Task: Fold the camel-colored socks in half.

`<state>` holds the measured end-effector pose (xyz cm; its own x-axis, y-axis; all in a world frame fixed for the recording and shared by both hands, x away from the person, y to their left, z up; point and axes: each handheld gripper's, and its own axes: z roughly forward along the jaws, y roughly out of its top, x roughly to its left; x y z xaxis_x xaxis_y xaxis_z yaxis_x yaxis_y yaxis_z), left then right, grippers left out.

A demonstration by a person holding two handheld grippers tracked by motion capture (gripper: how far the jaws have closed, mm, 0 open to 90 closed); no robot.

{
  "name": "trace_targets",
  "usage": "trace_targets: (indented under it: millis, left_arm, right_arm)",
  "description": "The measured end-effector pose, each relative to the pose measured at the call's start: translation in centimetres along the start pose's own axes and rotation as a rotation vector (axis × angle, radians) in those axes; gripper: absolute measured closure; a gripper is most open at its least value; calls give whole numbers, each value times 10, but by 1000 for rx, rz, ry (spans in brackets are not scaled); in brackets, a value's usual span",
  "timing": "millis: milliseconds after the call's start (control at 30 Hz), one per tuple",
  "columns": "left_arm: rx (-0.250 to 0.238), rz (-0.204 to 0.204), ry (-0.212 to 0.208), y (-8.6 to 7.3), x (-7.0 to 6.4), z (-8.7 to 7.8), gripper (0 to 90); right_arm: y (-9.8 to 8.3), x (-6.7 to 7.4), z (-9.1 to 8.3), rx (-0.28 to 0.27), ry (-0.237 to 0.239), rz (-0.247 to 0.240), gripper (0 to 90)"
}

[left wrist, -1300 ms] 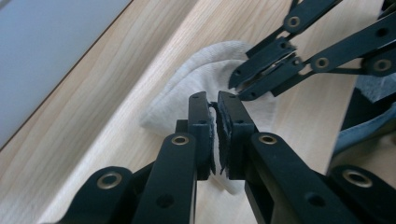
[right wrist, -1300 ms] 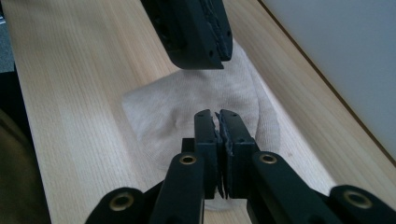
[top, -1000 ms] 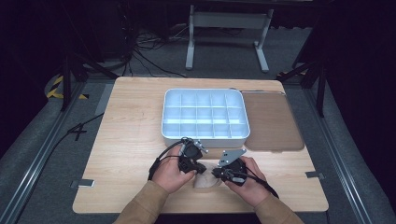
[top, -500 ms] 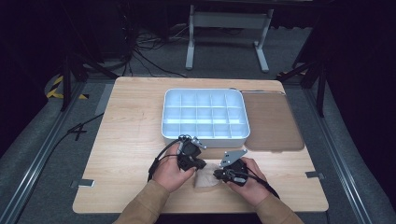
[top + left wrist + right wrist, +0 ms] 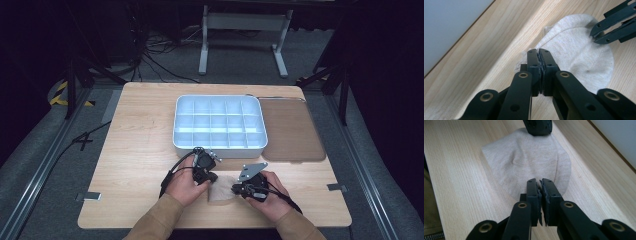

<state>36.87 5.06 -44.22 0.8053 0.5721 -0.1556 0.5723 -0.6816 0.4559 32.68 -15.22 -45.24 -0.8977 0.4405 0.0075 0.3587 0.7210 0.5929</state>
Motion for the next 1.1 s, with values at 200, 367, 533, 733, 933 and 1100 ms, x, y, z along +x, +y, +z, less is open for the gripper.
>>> trace_targets:
  millis: [200, 367, 533, 733, 933, 1100]
  left_arm:
    - [-68, 41, -61, -1, -9, -19, 870]
    - [8, 105, -128, -4, -23, -20, 874]
    - [133, 122, -143, -7, -25, -6, 887]
    - [174, 108, -157, -11, -22, -2, 893]
    - [181, 105, -178, -12, -20, -5, 883]
    - [151, 100, -175, -11, -18, -14, 854]
  right_arm:
    - [-2, -1, 1, -5, 5, 8, 847]
    - [-3, -1, 1, -8, 6, 10, 848]
    - [-3, -2, 1, -10, 4, 10, 848]
    - [-4, -5, 1, -14, 19, 22, 849]
    - [-5, -7, 0, -17, 22, 30, 848]
    - [-5, -8, -1, -18, 6, 34, 845]
